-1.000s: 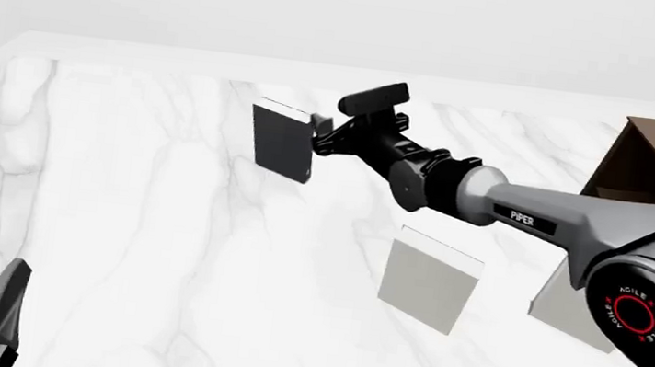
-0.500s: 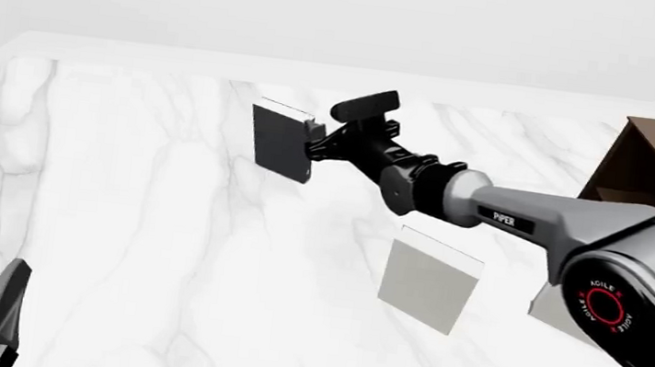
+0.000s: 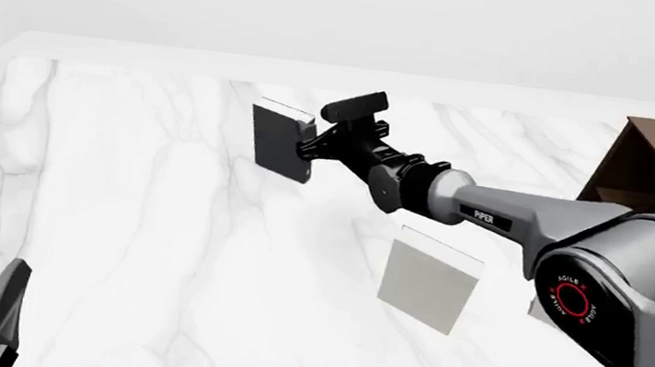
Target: Pick up the book on the left and place it on top of the shelf.
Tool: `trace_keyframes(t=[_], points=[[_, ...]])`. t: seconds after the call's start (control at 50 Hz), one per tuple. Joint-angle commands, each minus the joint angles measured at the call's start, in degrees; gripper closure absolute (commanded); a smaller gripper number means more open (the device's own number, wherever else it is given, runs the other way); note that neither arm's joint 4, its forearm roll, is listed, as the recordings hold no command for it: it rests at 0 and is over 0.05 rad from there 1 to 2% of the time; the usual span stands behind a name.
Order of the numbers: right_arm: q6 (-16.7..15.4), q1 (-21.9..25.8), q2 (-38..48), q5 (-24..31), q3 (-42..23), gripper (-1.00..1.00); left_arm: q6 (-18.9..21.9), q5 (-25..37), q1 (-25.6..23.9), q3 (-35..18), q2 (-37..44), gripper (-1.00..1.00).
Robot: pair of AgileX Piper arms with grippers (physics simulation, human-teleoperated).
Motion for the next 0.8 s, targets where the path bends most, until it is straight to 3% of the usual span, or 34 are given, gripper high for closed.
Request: trace_keyframes(t=[0.02, 0.8], points=[[0.24, 0.33, 1.89, 0.33, -2.19, -1.00, 0.00, 0.00, 0.00, 0.00, 0.00, -1.00], [1.38, 0.26, 8.47, 1.54, -7.84, -1.00, 0.00, 0.00, 0.00, 0.00, 0.00, -1.00]])
